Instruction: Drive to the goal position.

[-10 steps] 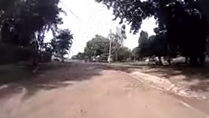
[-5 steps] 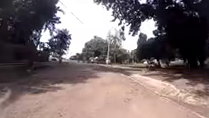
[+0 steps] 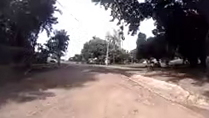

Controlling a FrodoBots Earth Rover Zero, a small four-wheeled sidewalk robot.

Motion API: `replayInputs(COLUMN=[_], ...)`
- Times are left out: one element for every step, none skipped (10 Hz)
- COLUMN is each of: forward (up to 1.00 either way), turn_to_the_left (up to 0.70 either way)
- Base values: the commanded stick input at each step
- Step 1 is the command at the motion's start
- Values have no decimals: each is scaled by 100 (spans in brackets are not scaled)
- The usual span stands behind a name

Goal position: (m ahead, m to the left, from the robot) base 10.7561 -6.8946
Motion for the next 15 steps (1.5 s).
replayInputs(forward=[70,70,70,70,70,70,70,70,70,70,70,70,70,70,70], turn_to_the_left=[0,0,0,0,0,0,0,0,0,0,0,0,0,0,0])
